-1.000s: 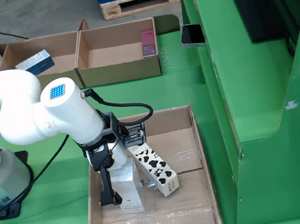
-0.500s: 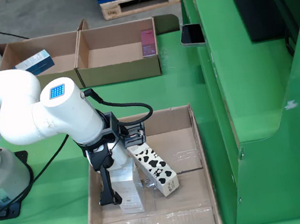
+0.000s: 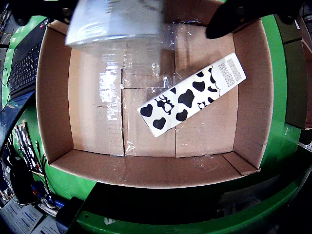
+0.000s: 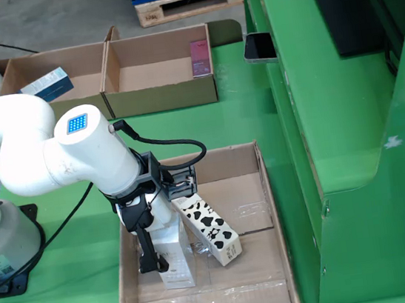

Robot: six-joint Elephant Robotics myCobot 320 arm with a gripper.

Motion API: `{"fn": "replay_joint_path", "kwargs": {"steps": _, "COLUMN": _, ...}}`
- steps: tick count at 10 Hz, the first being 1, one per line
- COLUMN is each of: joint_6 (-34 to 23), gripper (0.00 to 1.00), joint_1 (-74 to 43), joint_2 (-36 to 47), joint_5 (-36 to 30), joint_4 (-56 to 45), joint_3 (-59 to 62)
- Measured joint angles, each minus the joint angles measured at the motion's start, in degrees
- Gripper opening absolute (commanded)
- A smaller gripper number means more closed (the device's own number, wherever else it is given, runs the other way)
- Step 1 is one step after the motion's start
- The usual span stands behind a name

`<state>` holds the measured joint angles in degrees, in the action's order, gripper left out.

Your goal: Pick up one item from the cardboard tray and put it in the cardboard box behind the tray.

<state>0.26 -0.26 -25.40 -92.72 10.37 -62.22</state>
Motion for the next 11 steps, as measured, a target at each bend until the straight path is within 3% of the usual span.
{"fn": "replay_joint_path", "kwargs": {"steps": 3, "joint_6": 0.0, "gripper": 0.0, "joint_1": 0.0, "joint_2": 0.0, "joint_5": 0.09, "joint_4": 0.0, "joint_3": 0.0}}
{"fn": "replay_joint_path", "kwargs": {"steps": 11, "joint_6": 0.0, "gripper": 0.0, "joint_1": -0.79, "joint_2": 0.27, "joint_5": 0.26, "joint_4": 0.08, "joint_3": 1.05}}
